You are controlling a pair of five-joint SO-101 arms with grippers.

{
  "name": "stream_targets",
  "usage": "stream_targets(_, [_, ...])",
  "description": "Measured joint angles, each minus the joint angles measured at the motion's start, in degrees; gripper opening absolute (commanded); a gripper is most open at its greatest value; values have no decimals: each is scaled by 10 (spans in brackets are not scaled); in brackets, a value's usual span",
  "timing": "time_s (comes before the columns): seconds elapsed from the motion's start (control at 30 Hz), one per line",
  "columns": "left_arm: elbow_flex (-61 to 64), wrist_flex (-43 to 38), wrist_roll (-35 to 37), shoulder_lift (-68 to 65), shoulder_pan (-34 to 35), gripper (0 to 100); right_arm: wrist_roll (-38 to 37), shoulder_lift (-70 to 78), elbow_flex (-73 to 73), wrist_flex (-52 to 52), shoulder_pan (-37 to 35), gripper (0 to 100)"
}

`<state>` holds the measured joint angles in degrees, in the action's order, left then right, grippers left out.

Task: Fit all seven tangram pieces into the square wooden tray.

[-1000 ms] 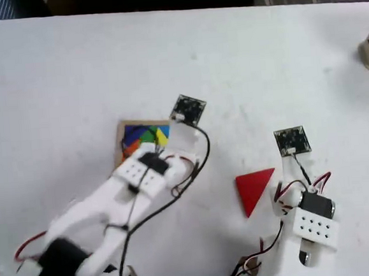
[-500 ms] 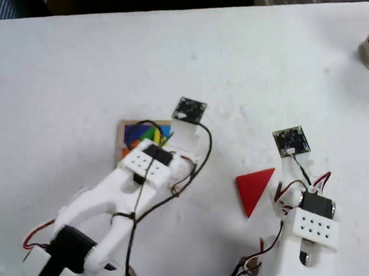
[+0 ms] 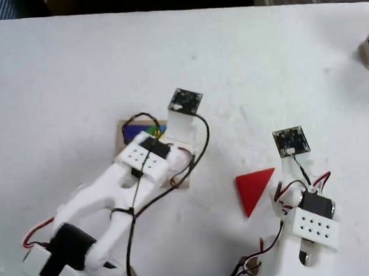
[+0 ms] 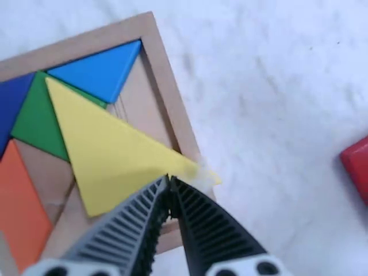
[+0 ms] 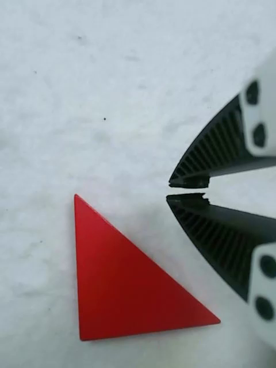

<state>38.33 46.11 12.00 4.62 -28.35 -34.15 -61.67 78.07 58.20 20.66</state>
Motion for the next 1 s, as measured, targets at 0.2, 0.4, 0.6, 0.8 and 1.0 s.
stream_targets(0.2, [-41,-2,1,-3,0,22,0,0,8,0,-14,18])
stream_targets(0.4, [-54,-46,4,-76,-2,22,0,0,9,0,-13,18])
stream_targets(0.6, [-69,-49,4,-105,-3,22,0,0,9,0,-13,18])
stream_targets(0.8, [-69,-18,4,-105,-3,22,0,0,9,0,-13,18])
stream_targets(1.0, [-69,39,4,-105,-3,22,0,0,9,0,-13,18])
